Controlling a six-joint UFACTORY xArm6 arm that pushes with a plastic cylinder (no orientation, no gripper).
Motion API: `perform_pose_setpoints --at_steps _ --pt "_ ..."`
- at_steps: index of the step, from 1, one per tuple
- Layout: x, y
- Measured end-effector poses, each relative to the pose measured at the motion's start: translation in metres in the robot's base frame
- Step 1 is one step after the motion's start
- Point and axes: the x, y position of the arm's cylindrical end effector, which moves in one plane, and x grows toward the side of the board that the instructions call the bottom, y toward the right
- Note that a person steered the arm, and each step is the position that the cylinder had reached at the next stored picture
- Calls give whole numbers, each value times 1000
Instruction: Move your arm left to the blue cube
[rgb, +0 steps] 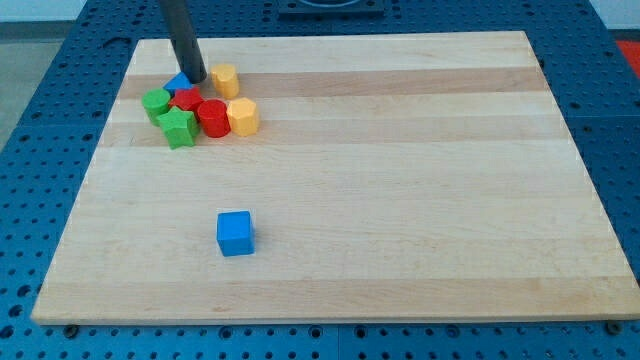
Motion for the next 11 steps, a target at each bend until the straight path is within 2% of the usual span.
perform_pose_setpoints --at_steps 1,2,3,4,5,7,8,9,10,11 --pt "-13 4" --pt "-56 50" --pt "-67 130" --pt "-19 212" --pt "71 249" --pt "226 225" --pt "278 168" --pt "298 93" --pt "293 45" --pt "245 56"
